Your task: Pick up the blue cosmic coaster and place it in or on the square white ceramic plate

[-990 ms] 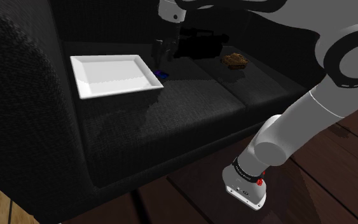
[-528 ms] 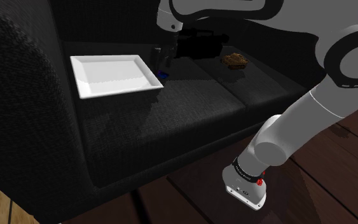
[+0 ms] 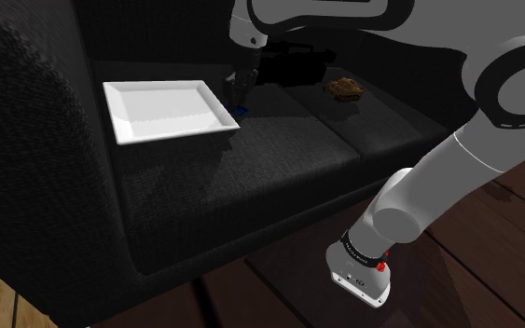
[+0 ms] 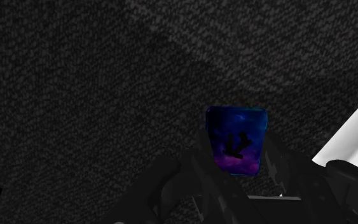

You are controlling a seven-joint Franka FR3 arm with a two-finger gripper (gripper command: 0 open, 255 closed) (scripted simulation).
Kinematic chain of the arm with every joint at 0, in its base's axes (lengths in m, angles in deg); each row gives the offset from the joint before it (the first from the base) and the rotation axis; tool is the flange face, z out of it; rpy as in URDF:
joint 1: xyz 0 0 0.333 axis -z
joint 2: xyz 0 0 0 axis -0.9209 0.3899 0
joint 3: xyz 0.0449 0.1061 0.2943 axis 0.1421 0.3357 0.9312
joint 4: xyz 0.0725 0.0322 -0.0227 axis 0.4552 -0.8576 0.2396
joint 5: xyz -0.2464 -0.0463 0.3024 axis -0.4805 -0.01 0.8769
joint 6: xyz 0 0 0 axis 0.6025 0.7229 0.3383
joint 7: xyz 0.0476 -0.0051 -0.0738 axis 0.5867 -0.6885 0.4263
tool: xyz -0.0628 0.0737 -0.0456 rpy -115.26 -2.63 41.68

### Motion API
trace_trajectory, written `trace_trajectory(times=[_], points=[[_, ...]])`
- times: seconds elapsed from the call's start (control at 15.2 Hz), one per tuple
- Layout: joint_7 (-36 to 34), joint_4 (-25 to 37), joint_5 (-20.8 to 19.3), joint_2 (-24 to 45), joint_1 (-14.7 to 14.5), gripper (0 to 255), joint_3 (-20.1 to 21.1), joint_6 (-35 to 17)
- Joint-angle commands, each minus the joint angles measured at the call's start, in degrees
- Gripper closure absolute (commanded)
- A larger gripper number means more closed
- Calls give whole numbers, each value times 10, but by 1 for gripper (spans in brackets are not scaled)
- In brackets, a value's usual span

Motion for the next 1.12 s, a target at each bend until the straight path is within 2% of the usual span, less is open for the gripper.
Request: trace_trajectory(times=[0.0,0.46,1.06], points=[[0,-1,0,0,0,255,0,0],[0,-1,0,1,0,255,0,0],[-1,73,-2,6,1,255,0,70]])
